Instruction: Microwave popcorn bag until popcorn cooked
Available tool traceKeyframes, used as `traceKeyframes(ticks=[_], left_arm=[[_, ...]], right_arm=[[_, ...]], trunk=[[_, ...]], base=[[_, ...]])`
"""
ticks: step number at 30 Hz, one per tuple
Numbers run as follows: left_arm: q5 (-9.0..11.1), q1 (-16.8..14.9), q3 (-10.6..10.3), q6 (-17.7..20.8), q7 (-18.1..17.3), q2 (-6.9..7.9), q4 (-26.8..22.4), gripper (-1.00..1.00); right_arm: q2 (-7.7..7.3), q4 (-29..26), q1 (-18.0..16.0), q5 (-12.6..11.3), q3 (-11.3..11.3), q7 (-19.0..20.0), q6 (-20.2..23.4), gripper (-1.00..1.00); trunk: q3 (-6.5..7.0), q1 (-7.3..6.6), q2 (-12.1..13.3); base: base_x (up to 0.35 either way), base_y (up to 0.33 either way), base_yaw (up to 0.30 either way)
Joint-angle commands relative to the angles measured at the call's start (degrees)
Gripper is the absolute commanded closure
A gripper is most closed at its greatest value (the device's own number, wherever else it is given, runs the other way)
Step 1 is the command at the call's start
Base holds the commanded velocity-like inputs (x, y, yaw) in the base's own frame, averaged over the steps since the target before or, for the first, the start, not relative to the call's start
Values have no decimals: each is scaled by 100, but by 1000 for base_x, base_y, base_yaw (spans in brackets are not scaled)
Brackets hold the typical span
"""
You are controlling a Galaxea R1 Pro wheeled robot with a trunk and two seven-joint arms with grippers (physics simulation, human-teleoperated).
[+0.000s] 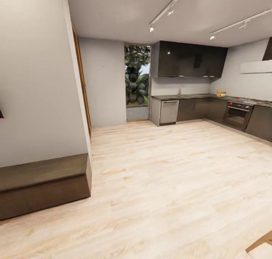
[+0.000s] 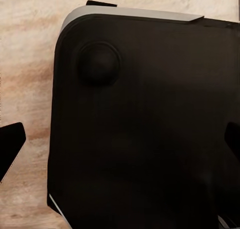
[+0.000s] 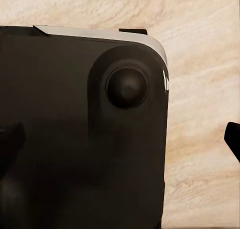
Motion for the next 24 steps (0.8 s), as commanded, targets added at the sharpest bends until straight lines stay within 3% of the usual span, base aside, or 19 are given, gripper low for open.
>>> traceKeyframes(ticks=[1,24], left_arm=[[36,1,33,-13,6,-1,-4,-100],[35,1,33,-13,6,10,-4,-100]], right_arm=[[-1,7,-3,19,-12,-1,-25,-100],[-1,13,-3,13,-17,17,-16,-100]], trunk=[[-4,0,-2],[-4,0,-2]], base=[[0,0,-250],[0,0,-258]])
